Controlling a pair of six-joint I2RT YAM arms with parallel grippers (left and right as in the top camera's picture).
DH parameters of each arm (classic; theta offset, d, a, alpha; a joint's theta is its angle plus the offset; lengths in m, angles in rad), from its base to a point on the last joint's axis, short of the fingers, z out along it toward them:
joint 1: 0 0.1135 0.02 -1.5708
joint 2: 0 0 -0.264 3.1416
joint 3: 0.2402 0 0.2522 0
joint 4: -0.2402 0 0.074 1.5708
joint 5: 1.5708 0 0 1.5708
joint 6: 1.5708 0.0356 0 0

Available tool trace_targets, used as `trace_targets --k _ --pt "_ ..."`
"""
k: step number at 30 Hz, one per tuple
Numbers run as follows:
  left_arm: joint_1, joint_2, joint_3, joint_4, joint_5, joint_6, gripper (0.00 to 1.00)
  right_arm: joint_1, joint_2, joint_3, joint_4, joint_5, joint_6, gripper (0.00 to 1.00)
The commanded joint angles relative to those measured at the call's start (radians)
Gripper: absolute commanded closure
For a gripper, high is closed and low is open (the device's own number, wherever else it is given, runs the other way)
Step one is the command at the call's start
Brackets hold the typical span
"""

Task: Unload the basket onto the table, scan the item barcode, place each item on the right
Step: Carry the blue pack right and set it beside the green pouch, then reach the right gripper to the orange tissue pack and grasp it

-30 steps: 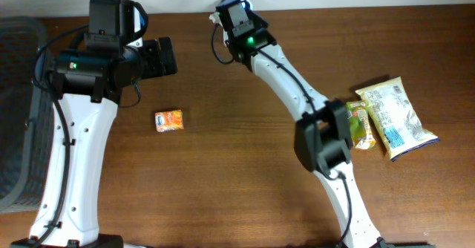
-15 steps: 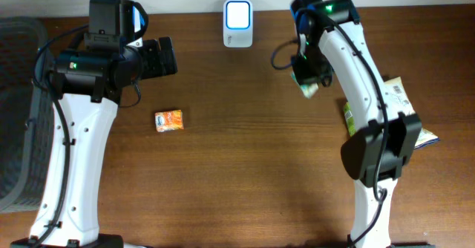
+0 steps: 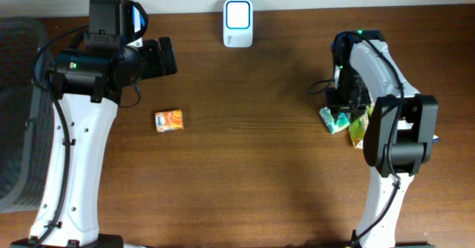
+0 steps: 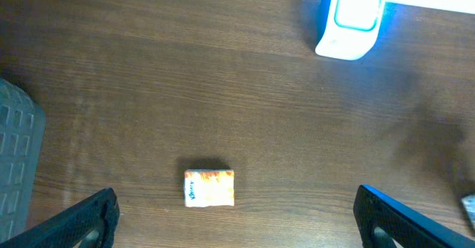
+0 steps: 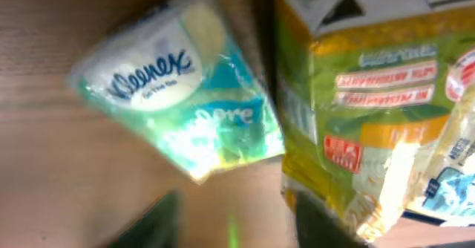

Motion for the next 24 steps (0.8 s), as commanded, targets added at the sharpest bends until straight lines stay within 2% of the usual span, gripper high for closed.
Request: trace_targets --k 1,2,4,8,12,15,16,19,21,24 --pt "0.001 -0.012 0.004 0.002 -0.007 0.013 0.01 0.023 -0.013 0.134 -0.044 -0.132 -0.062 0.32" --pt "0.001 -0.012 0.004 0.002 -0.008 0.013 0.01 0.034 -0.013 0.19 -0.062 -0.198 -0.089 0.26" --pt "0.001 -0.012 0.004 0.002 -0.008 0.013 0.01 0.053 -0.013 0.241 -0.061 -0.29 -0.094 0.2" --pt "0.001 -0.012 0.004 0.002 -0.007 0.013 0.01 0.129 -0.01 0.257 0.082 -0.586 -0.093 0.0" --pt "0.001 -0.012 0.004 0.002 -0.007 0.013 0.01 0.259 0.001 0.203 0.335 -0.752 -0.077 0.01" --pt "0.001 -0.012 0.004 0.002 -0.007 0.013 0.01 0.363 0.013 0.175 0.515 -0.743 0.004 0.01" --pt "0.001 -0.012 0.004 0.002 -0.007 0.013 0.01 0.422 0.029 0.167 0.609 -0.715 0.032 0.01" --pt "0.001 -0.012 0.004 0.002 -0.007 0.013 0.01 0.505 0.053 0.164 0.72 -0.595 0.094 0.01" --pt "0.001 -0.012 0.004 0.002 -0.008 0.013 0.01 0.587 0.093 0.164 0.826 -0.501 0.122 0.07" --pt "0.001 -0.012 0.004 0.002 -0.007 0.013 0.01 0.646 0.131 0.164 0.898 -0.441 0.122 0.14"
